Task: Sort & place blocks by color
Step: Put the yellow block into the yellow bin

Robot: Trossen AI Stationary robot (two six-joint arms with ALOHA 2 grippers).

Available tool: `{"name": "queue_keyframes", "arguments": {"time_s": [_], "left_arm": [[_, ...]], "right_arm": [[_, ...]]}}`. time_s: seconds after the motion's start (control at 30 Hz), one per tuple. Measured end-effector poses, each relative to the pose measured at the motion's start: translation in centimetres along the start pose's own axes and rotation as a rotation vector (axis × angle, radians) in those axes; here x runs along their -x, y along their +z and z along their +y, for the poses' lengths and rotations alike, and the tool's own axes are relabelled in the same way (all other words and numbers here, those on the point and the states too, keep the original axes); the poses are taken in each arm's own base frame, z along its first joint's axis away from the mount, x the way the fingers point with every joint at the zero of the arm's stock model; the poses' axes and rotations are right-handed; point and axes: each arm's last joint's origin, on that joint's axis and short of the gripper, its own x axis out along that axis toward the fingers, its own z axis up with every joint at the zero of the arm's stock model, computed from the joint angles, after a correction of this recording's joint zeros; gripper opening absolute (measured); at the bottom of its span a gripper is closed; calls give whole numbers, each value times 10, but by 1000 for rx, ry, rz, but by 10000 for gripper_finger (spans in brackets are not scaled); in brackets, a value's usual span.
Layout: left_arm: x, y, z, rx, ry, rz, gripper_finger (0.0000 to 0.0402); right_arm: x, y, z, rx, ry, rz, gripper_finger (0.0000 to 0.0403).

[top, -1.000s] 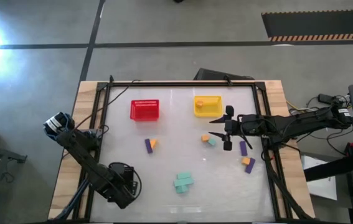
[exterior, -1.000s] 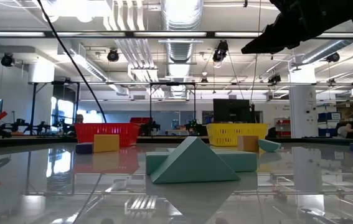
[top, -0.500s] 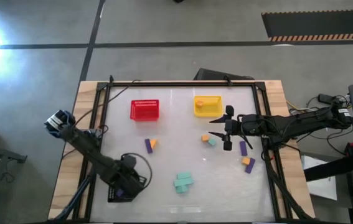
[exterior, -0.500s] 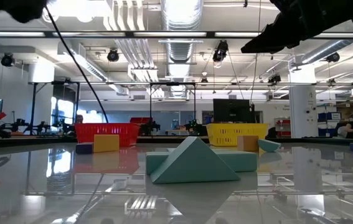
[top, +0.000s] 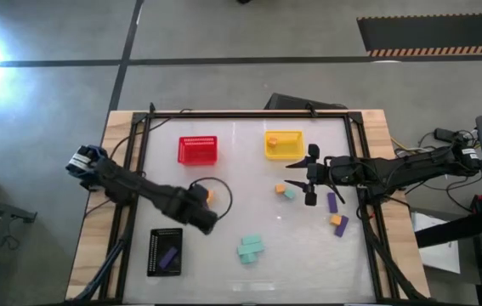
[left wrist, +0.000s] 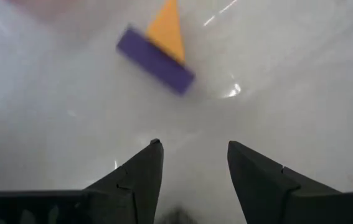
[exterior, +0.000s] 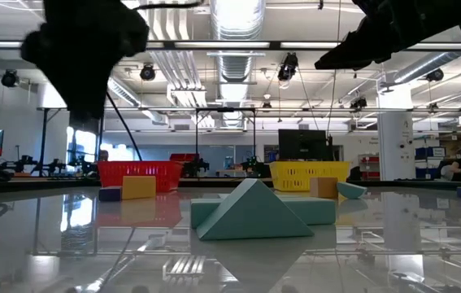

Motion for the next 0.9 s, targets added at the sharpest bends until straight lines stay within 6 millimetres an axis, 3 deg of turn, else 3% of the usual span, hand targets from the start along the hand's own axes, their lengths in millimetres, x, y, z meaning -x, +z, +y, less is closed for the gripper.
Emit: {"name": "queue_keyframes", "arguments": {"time_s": [0.2, 0.43, 0.73, 0.9], "left_arm": [[-17, 28, 6, -60, -45, -34, 164], [-40, 46, 17, -90, -52, -60, 164], [-69, 49, 26, -81, -84, -95, 164], [-75, 47, 29, -83, -54, -105, 164]], "right_arm": [[0, 0, 0, 1, 0, 0, 201], [0, 0, 0, 2, -1, 0, 201], [0, 0, 0, 2, -1, 0, 201], [0, 0, 0, 1, -2, 0, 201]]}}
